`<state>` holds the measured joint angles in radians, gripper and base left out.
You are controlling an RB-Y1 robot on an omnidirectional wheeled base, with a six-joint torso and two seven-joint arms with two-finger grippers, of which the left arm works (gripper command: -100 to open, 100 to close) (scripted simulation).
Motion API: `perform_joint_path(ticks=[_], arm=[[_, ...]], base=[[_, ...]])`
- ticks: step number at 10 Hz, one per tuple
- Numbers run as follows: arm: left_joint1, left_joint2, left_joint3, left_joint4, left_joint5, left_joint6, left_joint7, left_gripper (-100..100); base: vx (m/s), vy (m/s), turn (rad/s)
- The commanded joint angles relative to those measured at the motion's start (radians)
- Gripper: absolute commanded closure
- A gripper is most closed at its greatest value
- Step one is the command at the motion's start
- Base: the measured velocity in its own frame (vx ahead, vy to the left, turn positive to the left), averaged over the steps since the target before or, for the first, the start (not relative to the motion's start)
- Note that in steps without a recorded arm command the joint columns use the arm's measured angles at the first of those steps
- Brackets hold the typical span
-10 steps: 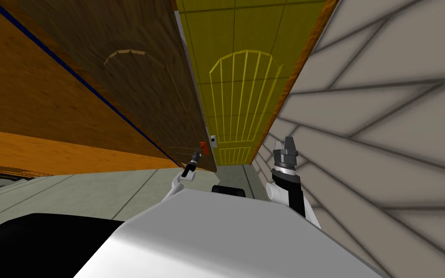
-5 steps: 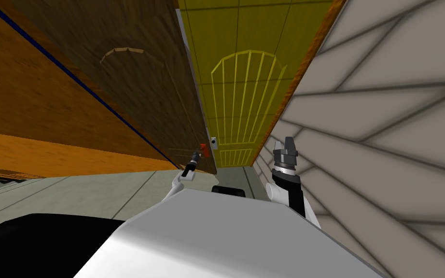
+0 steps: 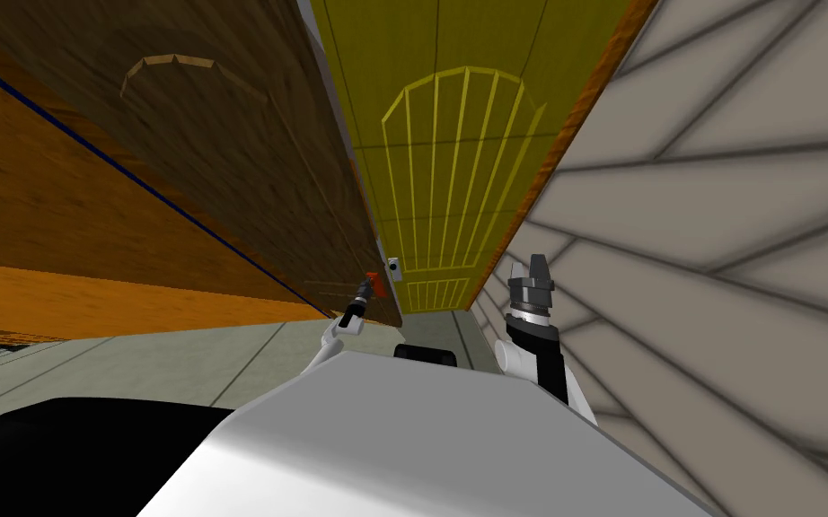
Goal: Pull the door open
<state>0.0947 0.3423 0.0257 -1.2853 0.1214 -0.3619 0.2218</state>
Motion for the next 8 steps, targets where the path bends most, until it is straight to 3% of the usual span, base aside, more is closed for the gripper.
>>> perform_joint_path(ticks=[1, 4, 5, 6, 8], arm=[[0.003, -0.001, -0.001, 0.001, 0.000, 0.001, 0.000, 100], [0.003, -0.001, -0.001, 0.001, 0.000, 0.001, 0.000, 100], [0.021, 0.022, -0.018, -0.005, 0.002, -0.012, 0.017, 100], [0.025, 0.028, -0.023, -0.008, 0.002, -0.016, 0.022, 100], [0.044, 0.057, -0.045, -0.019, 0.006, -0.035, 0.046, 100]], base=[[-0.026, 0.004, -0.009], [-0.009, 0.001, 0.002], [-0.145, 0.050, -0.161], [-0.196, 0.116, -0.171], [-0.197, 0.120, -0.171]])
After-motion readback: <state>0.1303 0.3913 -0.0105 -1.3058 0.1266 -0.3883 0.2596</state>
